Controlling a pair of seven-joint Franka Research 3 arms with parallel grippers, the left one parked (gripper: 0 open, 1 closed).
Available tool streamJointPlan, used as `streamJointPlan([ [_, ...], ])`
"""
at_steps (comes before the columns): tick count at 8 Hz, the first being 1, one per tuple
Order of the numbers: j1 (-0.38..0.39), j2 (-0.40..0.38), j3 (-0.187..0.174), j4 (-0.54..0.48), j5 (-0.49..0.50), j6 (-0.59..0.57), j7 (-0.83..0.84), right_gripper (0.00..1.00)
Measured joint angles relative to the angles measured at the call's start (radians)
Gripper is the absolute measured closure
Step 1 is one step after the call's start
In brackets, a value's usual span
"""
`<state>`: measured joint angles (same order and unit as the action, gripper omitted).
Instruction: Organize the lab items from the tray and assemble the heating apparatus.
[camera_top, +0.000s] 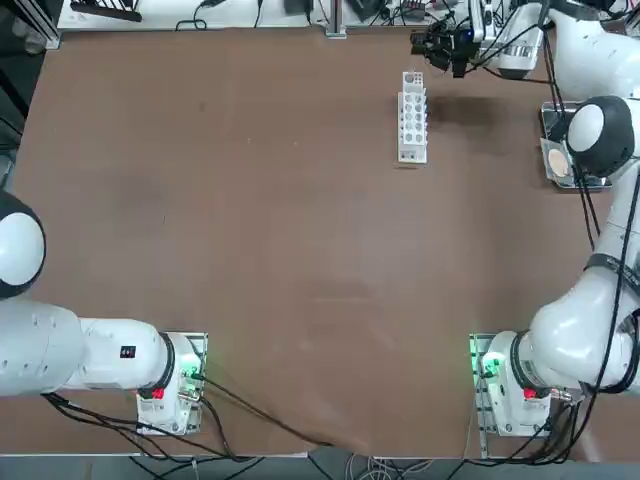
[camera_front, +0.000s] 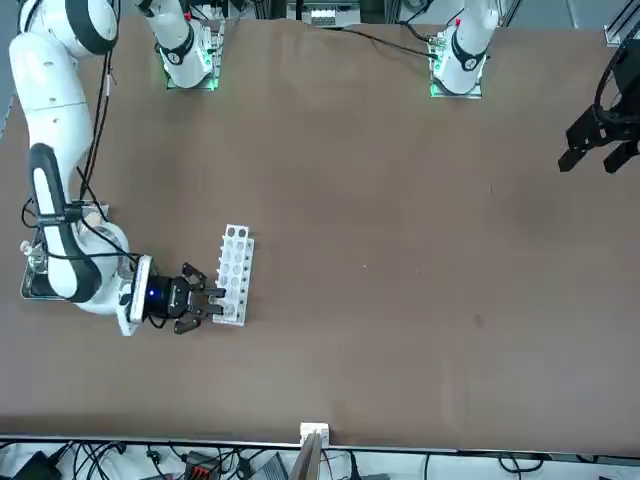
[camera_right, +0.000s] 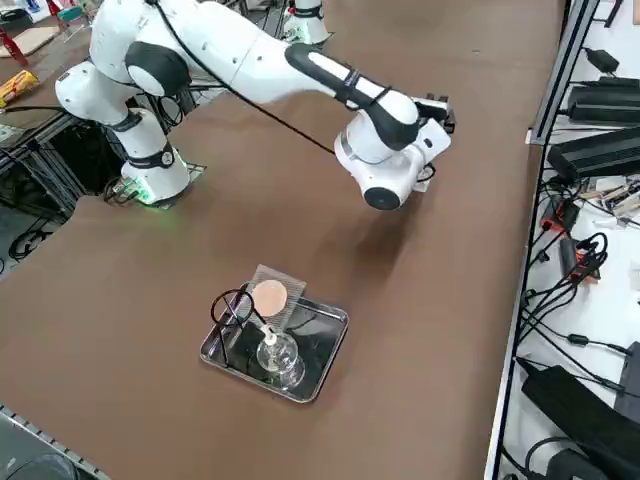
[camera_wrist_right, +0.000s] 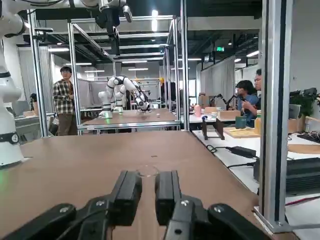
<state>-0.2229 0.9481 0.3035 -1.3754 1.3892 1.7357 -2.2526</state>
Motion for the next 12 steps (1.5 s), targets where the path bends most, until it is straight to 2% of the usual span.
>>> streamJointPlan([
  [9, -0.001, 0.022, -0.005, 0.000, 0.000, -0.007, -0.060, 0.76],
  [11, -0.001, 0.027, -0.005, 0.000, 0.002, -0.008, -0.057, 0.63],
  [12, -0.002, 0.027, -0.005, 0.001, 0.003, -0.008, -0.050, 0.44],
])
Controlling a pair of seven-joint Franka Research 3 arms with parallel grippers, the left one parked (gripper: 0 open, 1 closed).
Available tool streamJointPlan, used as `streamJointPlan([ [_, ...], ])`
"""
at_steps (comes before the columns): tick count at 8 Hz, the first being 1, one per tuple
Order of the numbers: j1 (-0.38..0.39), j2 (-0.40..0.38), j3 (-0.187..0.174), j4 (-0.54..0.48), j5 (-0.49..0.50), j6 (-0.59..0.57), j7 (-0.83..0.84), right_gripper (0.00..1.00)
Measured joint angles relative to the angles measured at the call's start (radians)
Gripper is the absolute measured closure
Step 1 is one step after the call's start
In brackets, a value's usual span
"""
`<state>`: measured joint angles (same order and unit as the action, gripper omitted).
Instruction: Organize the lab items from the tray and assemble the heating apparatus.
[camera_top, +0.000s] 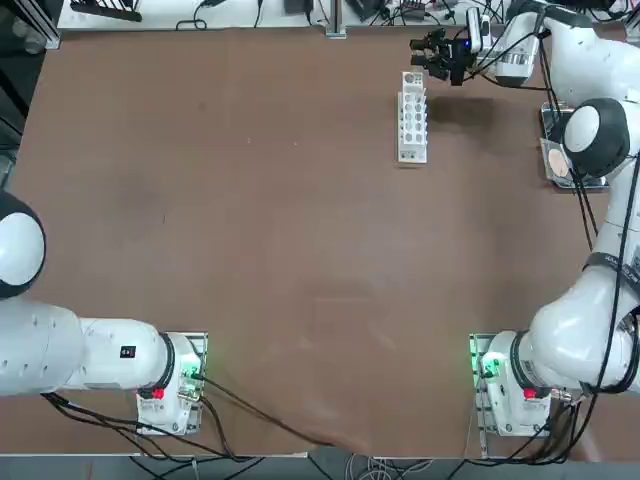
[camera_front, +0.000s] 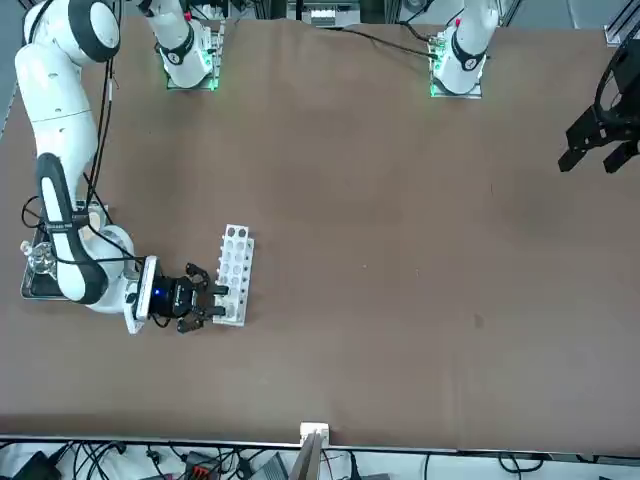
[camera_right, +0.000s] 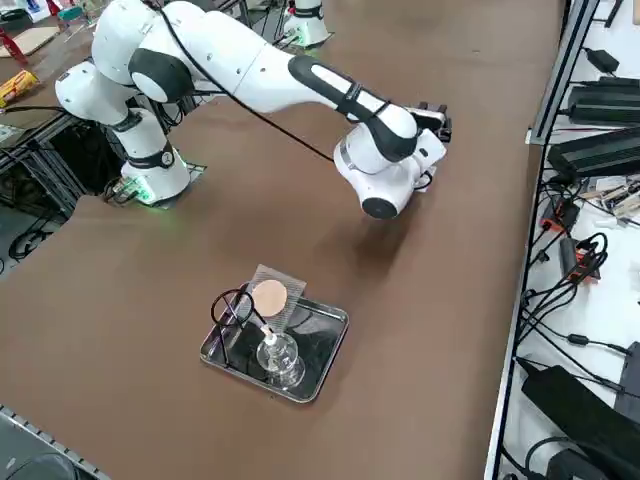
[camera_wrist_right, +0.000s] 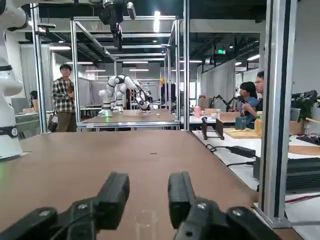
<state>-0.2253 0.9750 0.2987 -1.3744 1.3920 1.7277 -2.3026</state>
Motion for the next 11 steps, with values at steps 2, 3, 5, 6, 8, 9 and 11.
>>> streamJointPlan([
  [2, -0.009, -0.003, 0.000, 0.008, -0.005, 0.000, 0.032, 0.05],
  [3, -0.013, -0.014, 0.001, 0.023, -0.032, 0.000, 0.074, 0.02],
  [5, -0.045, -0.090, 0.003, 0.065, -0.173, 0.004, 0.259, 0.02],
  [6, -0.073, -0.136, 0.004, 0.070, -0.235, 0.004, 0.342, 0.02],
  [8, -0.127, -0.203, 0.003, 0.071, -0.330, 0.004, 0.442, 0.03],
  [9, -0.157, -0.218, 0.003, 0.070, -0.395, -0.004, 0.482, 0.04],
  [11, -0.236, -0.228, 0.002, 0.070, -0.533, -0.025, 0.514, 0.04],
])
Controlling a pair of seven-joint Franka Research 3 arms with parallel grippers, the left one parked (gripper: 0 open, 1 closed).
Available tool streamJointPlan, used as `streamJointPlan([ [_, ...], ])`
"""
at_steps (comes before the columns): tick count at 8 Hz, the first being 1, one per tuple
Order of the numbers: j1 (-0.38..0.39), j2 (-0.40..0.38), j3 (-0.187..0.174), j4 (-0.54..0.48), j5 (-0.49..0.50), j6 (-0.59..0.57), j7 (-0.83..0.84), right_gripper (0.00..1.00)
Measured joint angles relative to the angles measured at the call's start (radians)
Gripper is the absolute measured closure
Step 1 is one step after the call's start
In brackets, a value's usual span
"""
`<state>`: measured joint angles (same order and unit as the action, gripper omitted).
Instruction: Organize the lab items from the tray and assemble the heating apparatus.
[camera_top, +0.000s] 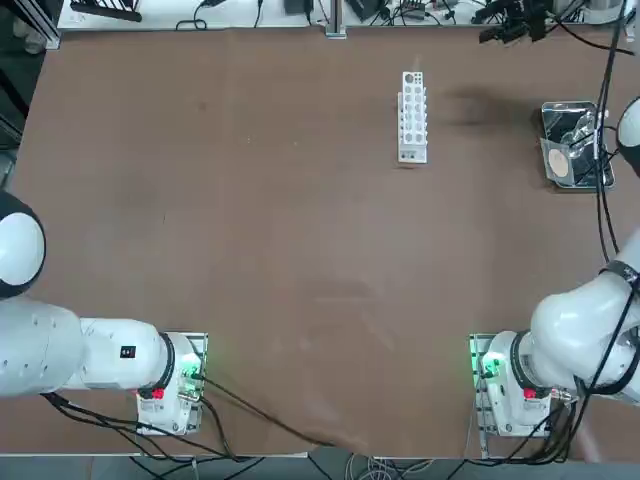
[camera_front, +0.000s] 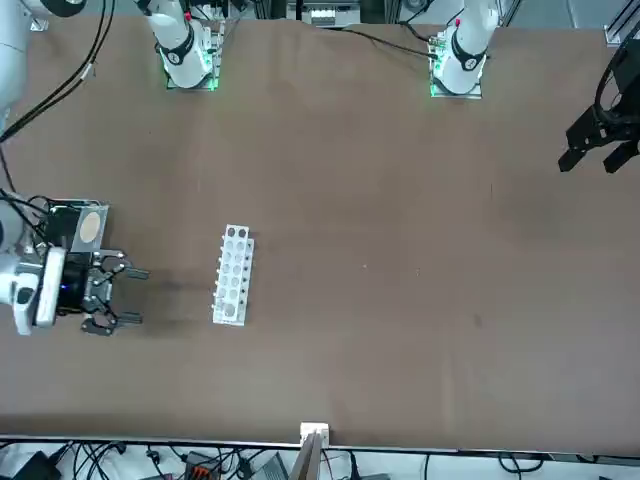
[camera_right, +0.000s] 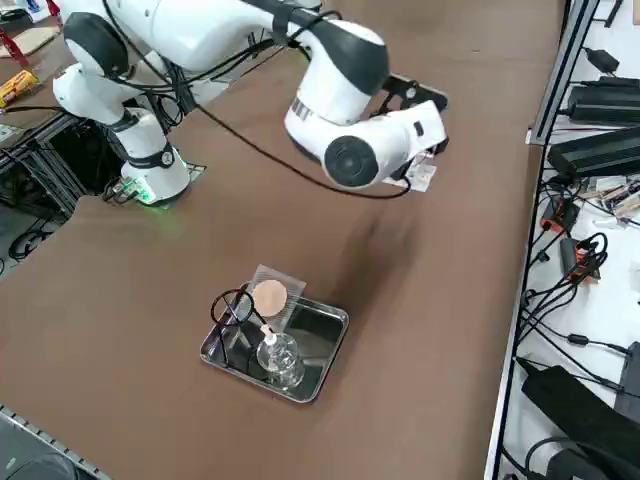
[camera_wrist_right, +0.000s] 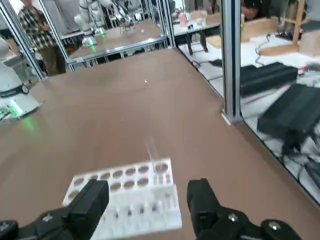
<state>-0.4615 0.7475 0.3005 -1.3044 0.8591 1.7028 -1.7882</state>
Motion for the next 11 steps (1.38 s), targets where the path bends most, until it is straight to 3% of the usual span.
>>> streamJointPlan([
  [5, -0.167, -0.083, -0.001, 0.002, -0.426, -0.006, 0.149, 0.05],
  [8, -0.178, -0.139, -0.024, 0.001, -0.684, 0.010, 0.463, 0.05],
  [11, -0.177, -0.137, -0.048, -0.006, -0.896, 0.126, 0.901, 0.08],
])
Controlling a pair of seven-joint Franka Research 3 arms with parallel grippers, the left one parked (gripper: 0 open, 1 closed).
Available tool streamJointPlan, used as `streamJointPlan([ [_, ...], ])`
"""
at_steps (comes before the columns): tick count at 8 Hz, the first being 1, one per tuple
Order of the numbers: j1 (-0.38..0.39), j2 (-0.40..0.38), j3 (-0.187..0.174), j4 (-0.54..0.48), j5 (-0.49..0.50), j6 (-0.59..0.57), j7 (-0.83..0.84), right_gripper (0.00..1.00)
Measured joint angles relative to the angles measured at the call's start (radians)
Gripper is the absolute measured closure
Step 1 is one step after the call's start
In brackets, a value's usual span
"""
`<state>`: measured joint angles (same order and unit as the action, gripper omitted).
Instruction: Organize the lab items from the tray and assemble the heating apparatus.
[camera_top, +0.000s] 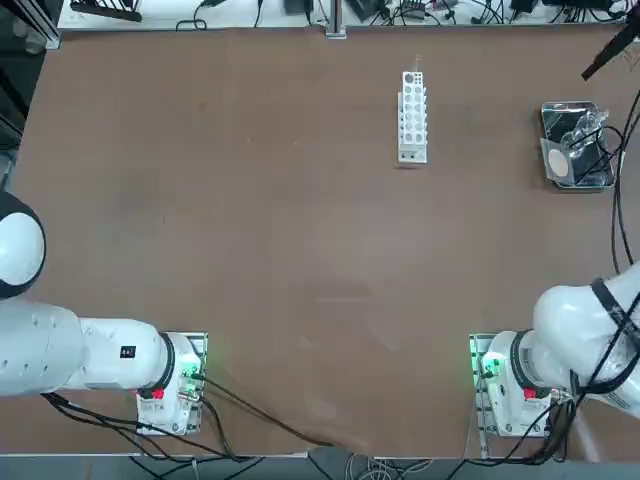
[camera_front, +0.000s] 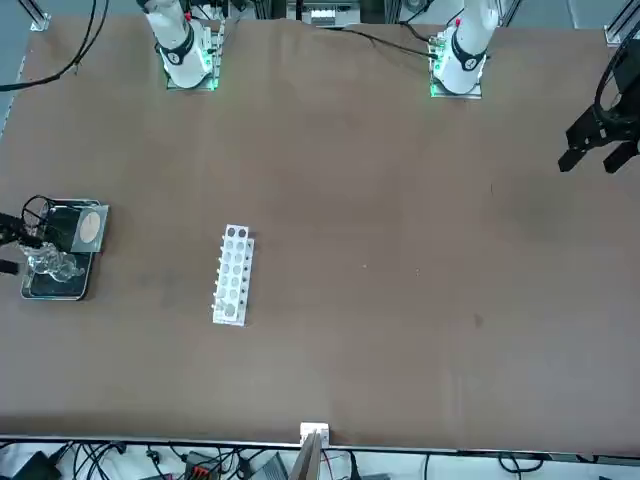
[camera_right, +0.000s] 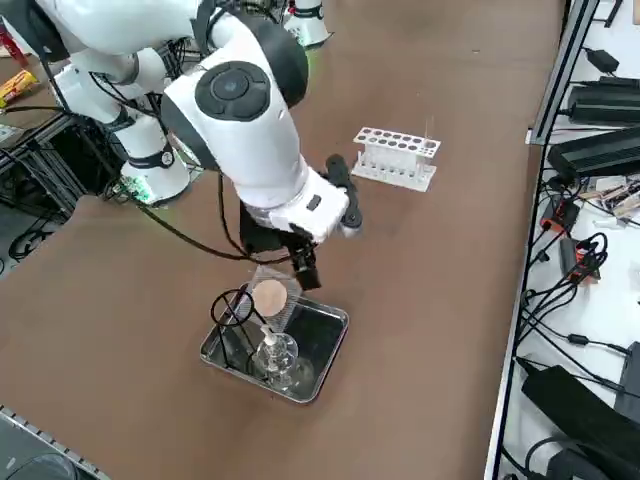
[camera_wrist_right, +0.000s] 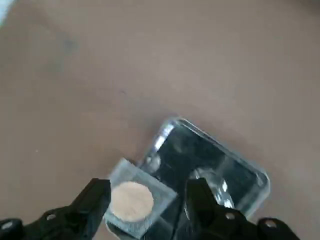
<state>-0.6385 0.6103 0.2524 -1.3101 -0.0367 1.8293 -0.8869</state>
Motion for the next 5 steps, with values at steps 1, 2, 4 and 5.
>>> streamJointPlan([
  [1, 0.003, 0.002, 0.000, -0.005, -0.054, 0.026, 0.148, 0.08],
  [2, 0.003, 0.010, -0.001, -0.011, -0.081, 0.061, 0.259, 0.08],
  [4, 0.001, 0.049, -0.023, -0.015, -0.090, 0.125, 0.392, 0.08],
  [5, 0.000, 0.072, -0.037, -0.015, -0.090, 0.140, 0.433, 0.08],
])
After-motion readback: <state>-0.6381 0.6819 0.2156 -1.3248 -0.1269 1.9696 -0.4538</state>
